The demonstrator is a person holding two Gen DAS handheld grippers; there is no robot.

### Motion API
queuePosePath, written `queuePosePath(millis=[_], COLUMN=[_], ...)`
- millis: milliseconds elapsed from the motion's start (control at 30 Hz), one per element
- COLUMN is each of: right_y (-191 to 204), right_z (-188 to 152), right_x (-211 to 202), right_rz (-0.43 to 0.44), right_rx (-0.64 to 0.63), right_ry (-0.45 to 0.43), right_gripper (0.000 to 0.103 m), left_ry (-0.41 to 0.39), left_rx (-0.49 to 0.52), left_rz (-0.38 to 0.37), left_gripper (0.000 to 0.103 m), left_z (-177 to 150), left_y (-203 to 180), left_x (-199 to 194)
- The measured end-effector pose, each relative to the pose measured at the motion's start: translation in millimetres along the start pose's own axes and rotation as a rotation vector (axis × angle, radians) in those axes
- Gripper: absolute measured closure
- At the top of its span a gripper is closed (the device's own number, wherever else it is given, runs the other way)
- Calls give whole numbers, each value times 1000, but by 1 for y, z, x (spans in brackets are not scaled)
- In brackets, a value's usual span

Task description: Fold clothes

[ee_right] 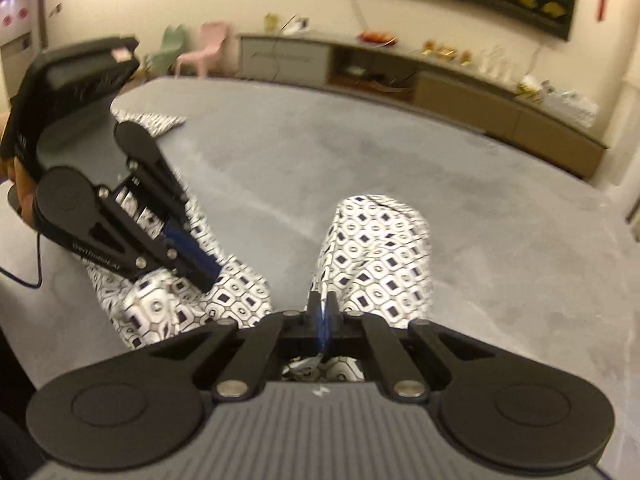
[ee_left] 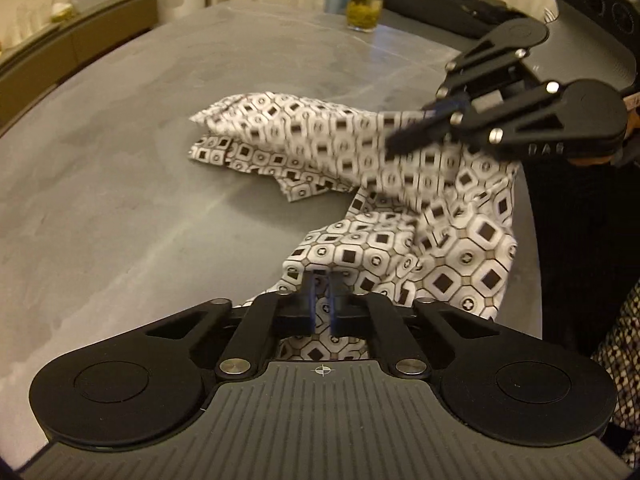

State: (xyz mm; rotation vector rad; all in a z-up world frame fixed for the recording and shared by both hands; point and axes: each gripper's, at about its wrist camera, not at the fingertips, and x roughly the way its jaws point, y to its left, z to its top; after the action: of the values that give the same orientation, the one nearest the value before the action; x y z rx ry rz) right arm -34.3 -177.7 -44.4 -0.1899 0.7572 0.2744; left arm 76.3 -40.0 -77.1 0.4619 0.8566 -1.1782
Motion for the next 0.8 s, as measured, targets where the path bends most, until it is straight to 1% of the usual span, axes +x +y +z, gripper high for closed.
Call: queuePosePath(millis=[33,67,100,133,167,200,233,333,367,400,433,467,500,533,600,667,733,800], right_y=[2,4,6,8,11,13,15,17,19,20,21,22,22,21,17,13,10,5], right_z=[-1,-5,-9,-14,-19,-24,-28,-39,-40,-42,-42,-42,-42,-43,-44,-44,-45,-47], right_x=[0,-2,-3,-4,-5,-5,-6,-4,-6,-8,-9,-11,-13,-13,-15,-21,-27,-30], right_rz=[-18,-29,-36,-42,-50,-56,-63,-68,-68,-67,-65,-64,-65,-72,-92,-121,-152,-181], right_rx=[1,3,10,18,26,39,52,99,102,104,101,101,102,107,123,159,196,241], right_ry=[-11,-17,-22,-26,-29,-33,-36,-28,-29,-31,-37,-43,-50,-60,-82,-118,-150,-167], right_gripper=[102,102,102,102,102,102,102,102,102,102,102,102,102,102,102,102,102,102], left_ry=[-7,-19,-36,-52,-66,-76,-83,-65,-53,-39,-25,-14,-4,-5,-48,-113,-205,-339], left_rx=[-3,-9,-16,-28,-46,-66,-83,-95,-91,-85,-79,-82,-90,-93,-102,-129,-181,-278], left_rz=[12,26,31,27,19,4,-17,-82,-93,-99,-106,-109,-110,-90,-19,67,187,321], left_gripper=[103,98,83,60,50,37,35,34,34,36,46,60,97,103,103,103,103,103], left_z=[1,3,5,6,8,10,11,16,16,18,19,20,20,23,29,38,49,62], left_y=[1,2,4,7,9,11,12,10,8,6,4,3,2,2,1,6,17,35], left_x=[-2,-6,-10,-14,-17,-19,-19,-11,-6,1,7,13,18,22,20,10,-10,-45])
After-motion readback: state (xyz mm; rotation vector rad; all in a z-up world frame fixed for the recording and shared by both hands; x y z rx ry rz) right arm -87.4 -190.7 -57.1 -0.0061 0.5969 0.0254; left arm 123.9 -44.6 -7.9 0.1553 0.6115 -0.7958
